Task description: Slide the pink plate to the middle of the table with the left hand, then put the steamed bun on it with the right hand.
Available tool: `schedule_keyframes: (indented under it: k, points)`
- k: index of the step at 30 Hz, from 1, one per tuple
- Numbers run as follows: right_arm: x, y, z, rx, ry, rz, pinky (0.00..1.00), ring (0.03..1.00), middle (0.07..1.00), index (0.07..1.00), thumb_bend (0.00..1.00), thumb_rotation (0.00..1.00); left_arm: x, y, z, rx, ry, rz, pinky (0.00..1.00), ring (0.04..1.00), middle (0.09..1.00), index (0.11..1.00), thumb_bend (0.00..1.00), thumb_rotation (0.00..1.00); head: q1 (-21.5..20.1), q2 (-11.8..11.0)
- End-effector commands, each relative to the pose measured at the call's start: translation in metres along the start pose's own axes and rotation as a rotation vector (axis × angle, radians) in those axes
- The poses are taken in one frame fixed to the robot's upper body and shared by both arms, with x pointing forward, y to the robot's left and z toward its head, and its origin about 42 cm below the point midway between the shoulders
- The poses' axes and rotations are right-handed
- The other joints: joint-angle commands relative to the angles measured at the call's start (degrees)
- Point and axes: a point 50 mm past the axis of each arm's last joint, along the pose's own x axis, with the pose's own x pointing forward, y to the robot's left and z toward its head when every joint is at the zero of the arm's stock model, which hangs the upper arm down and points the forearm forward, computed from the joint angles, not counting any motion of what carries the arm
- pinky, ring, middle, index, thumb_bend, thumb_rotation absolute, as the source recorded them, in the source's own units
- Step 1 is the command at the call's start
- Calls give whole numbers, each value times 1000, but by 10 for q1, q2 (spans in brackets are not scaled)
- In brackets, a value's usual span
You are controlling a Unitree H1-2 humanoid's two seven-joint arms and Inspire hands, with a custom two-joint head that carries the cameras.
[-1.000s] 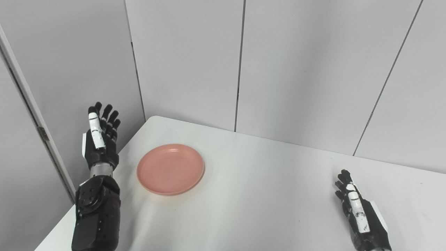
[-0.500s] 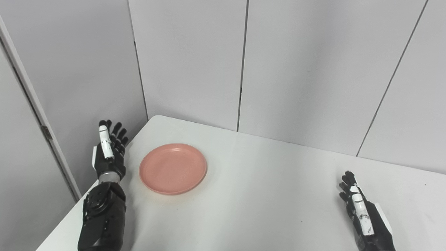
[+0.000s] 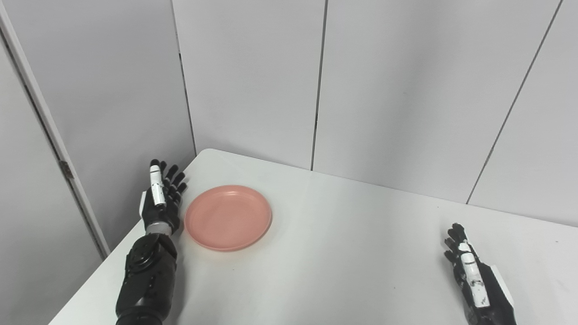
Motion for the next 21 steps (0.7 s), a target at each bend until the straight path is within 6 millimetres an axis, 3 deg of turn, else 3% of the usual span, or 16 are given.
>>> schedule_keyframes:
  k: [1,10,21]
  points:
    - [-11,-2,-11,15,28,-8,1000,996,1000,1000,193,1000,3,-4,-5,-10,30,-10,920,909,926,940,573,1000,0,0]
    - [-11,0,-11,15,26,-12,1000,994,1000,1000,179,1000,3,-4,-24,10,94,-15,911,905,920,935,581,995,-3,2]
    - [-11,3,-8,7,37,-19,986,975,990,1000,207,1000,0,-21,-42,7,173,-100,924,910,926,934,570,1000,-13,7]
